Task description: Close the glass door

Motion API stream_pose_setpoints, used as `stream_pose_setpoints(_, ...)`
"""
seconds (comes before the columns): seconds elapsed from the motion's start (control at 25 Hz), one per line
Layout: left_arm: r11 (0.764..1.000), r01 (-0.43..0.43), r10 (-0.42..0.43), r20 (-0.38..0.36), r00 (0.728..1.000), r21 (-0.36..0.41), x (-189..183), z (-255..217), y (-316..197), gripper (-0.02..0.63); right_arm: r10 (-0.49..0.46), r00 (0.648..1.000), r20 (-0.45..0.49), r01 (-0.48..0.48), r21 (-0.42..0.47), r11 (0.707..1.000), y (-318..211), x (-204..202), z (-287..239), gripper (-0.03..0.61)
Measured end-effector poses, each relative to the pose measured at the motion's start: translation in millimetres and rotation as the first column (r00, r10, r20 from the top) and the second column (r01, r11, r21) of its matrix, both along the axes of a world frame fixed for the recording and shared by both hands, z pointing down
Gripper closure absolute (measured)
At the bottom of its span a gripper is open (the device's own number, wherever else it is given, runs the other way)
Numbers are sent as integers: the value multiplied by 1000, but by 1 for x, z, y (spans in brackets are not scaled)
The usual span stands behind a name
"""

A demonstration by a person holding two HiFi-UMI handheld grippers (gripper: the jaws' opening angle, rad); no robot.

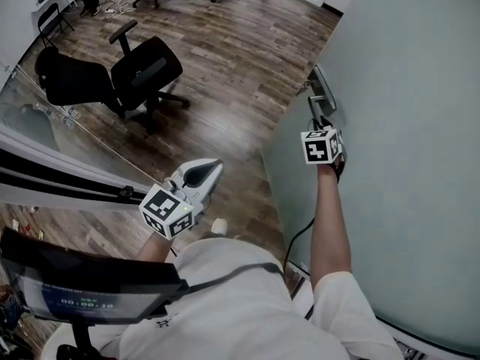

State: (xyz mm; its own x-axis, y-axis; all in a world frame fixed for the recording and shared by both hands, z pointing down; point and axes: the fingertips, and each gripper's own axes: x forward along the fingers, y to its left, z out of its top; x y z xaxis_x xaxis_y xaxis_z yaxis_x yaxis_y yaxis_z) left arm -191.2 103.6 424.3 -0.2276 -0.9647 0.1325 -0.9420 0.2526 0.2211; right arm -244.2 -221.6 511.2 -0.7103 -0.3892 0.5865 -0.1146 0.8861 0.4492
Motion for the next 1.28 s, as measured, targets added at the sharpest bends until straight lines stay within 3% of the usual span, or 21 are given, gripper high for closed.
stream_pose_setpoints(0.4,995,104,-104,-20,994,-5,74,-19,18,609,-50,999,5,50,1,999,34,28,-24,479)
stream_pose_setpoints(0.96,962,273,-274,-13,962,-20,125,3,79,609,-139,990,19,139,16,990,103,26,-9,479)
stream_pose_setpoints(1.28,949,315,-315,5,949,2,139,-1,101,608,-191,982,16,190,21,982,141,26,-5,479)
